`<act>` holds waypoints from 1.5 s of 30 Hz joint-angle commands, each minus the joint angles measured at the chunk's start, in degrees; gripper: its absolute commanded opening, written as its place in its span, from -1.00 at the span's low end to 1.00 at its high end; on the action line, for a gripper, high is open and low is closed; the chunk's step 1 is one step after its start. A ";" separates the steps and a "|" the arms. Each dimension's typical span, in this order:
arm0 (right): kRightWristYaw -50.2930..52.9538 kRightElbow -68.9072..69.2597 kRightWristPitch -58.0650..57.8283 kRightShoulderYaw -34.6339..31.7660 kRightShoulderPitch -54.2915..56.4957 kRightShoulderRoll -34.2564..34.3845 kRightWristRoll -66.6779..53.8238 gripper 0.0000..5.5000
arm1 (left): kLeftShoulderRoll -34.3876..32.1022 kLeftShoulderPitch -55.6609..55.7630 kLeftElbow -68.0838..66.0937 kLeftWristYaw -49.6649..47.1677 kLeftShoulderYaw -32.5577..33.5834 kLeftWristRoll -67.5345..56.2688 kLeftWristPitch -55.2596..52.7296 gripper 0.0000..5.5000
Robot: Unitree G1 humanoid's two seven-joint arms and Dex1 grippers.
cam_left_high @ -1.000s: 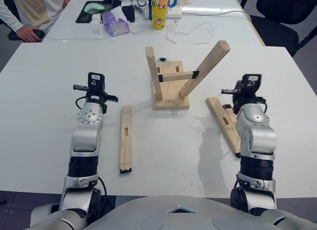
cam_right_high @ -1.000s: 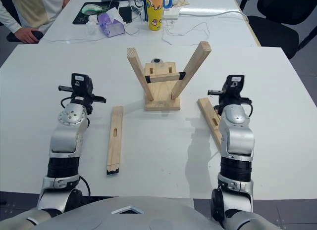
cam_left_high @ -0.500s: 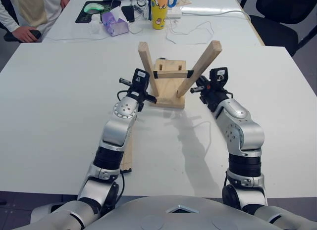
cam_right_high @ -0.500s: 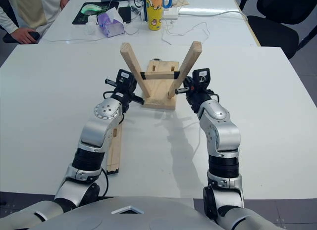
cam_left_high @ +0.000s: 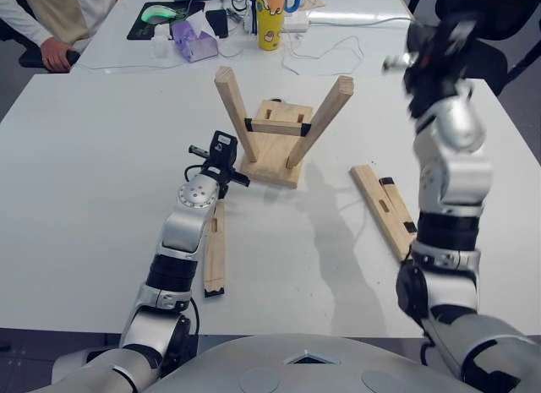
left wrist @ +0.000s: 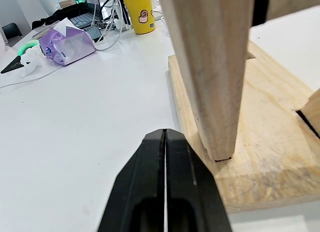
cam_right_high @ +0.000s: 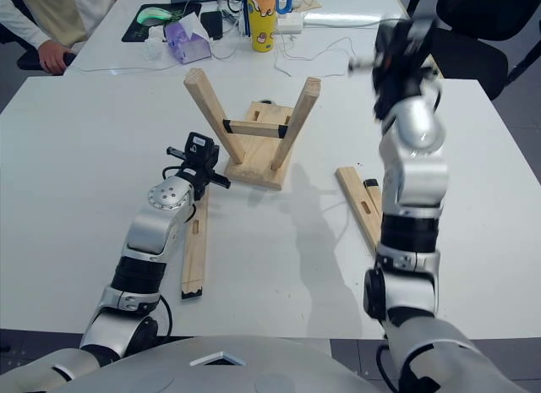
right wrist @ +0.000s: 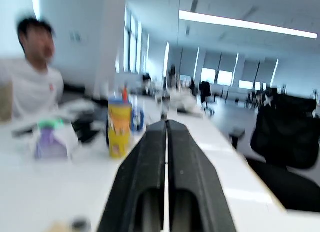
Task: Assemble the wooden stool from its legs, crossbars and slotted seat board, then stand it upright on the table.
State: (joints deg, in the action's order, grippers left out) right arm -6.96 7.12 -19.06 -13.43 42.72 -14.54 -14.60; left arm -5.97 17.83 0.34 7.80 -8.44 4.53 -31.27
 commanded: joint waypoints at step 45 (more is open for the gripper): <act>-16.85 -8.47 -10.10 18.60 -11.59 -2.76 -5.20 -0.99 | 0.76 1.46 0.36 -3.29 4.20 -0.03 3.46 -1.00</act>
State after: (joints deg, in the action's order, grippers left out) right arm -23.25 3.56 -25.76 2.64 38.25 -19.42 -20.74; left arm -5.26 19.61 0.65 4.85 -4.45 4.52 -28.12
